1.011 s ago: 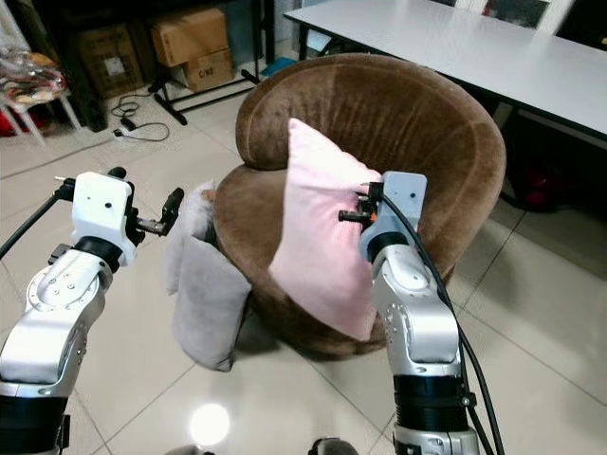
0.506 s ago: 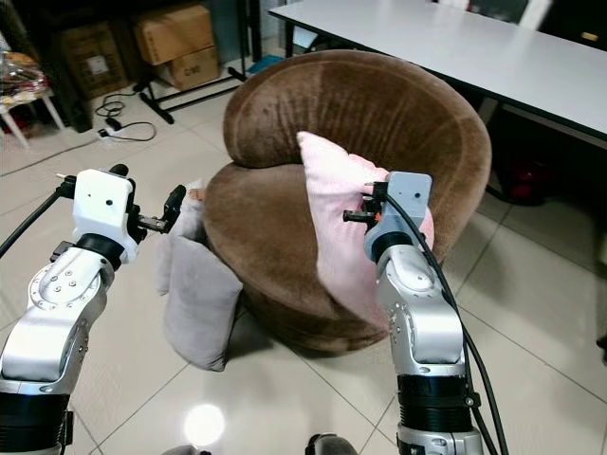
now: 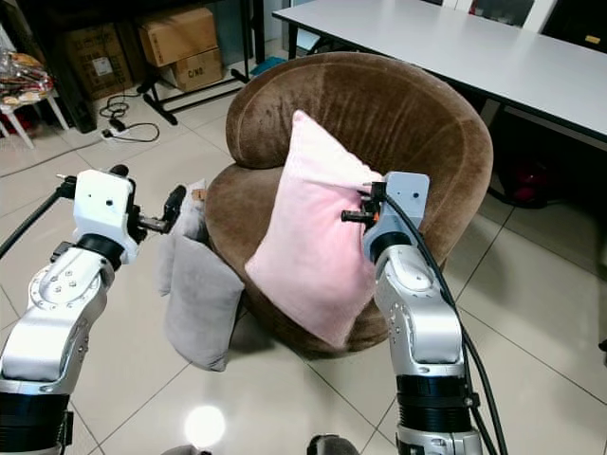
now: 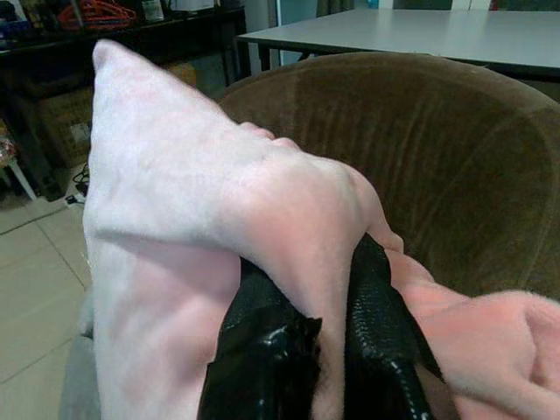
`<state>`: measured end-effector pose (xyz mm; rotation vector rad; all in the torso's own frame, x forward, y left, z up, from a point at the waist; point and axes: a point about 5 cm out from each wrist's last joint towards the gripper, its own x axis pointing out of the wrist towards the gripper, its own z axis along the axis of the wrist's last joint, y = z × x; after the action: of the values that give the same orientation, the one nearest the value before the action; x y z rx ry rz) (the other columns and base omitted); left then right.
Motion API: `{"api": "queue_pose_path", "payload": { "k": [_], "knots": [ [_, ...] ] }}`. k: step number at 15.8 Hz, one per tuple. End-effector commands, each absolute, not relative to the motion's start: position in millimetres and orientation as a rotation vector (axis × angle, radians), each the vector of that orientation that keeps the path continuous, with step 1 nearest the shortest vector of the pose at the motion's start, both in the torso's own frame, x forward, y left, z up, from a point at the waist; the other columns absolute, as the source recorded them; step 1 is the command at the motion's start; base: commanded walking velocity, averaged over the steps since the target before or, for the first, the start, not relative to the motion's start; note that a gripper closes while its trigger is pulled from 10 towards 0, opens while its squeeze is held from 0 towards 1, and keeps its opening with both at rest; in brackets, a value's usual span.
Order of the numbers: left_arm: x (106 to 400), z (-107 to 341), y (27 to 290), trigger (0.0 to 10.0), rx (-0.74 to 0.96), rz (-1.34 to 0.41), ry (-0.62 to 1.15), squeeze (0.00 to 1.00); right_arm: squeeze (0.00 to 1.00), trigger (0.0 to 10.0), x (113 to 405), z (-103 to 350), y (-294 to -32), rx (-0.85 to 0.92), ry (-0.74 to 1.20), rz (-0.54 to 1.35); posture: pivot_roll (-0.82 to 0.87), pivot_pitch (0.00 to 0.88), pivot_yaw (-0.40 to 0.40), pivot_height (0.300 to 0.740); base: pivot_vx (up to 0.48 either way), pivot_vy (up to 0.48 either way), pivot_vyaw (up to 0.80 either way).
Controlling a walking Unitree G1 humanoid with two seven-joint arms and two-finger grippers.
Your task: Move the pillow to the sofa from floor
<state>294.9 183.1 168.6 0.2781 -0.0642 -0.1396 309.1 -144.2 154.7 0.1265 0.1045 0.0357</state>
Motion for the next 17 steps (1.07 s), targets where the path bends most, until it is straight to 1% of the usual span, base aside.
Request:
{"api": "queue_pose_path", "payload": {
  "k": [1, 17],
  "knots": [
    [295.9, 167.3, 183.0, 10.0, 0.277, -0.152, -0.054, 0.0, 0.0, 10.0, 308.3, 167.7, -143.6, 0.13, 0.045, 0.048, -0.06, 0.0, -0.016, 0.74, 0.0, 0.0, 0.0],
    [292.1, 160.5, 181.8, 10.0, 0.305, -0.151, -0.044, 0.0, 0.0, 10.0, 310.0, 168.0, -141.6, 0.113, 0.044, 0.061, -0.05, 0.0, -0.028, 0.74, 0.0, 0.0, 0.0]
  ]
}}
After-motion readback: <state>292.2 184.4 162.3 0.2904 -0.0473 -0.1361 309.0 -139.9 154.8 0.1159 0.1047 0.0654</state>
